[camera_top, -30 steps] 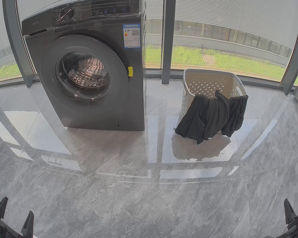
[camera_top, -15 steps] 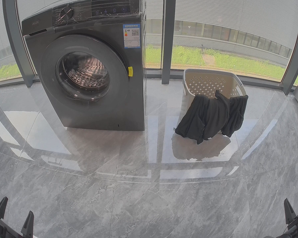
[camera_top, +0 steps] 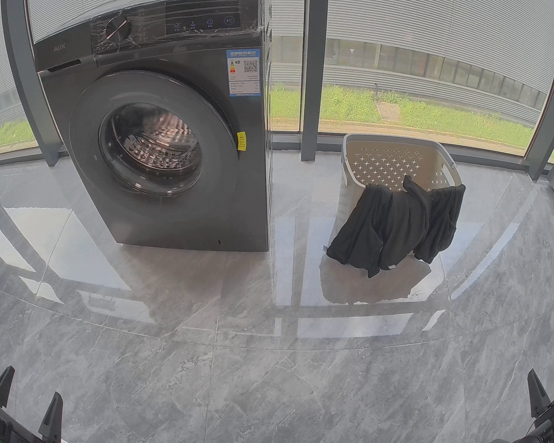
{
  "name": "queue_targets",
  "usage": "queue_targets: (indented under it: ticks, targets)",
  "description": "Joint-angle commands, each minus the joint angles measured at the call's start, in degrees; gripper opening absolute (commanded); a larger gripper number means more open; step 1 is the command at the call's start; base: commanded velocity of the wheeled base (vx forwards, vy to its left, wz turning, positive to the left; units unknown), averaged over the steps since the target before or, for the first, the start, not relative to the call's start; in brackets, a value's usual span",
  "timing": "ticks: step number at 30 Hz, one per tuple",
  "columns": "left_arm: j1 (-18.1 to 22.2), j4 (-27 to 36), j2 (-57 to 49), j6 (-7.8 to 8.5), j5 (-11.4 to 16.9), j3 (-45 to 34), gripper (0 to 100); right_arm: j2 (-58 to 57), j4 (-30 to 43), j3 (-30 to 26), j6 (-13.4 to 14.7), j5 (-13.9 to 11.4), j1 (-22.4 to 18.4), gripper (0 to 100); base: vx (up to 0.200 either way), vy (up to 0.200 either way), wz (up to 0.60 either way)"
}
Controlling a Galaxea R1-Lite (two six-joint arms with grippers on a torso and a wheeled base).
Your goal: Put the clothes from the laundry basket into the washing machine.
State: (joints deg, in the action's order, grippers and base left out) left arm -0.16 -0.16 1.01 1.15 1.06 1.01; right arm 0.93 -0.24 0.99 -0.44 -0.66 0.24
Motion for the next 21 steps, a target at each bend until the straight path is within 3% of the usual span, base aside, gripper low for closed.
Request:
queue_targets:
  ticks: [1,21]
  targets:
    - [-0.02,-0.02,-1.01,0.0,-0.01,-0.92,100,-0.93,-0.02,-0.99,-0.09,-0.04,0.02,100,0.2,0.0,0.0]
    - [-0.02,-0.02,-1.01,0.0,-0.09,-0.92,100,-0.93,-0.02,-0.99,-0.09,-0.04,0.02,100,0.2,0.0,0.0]
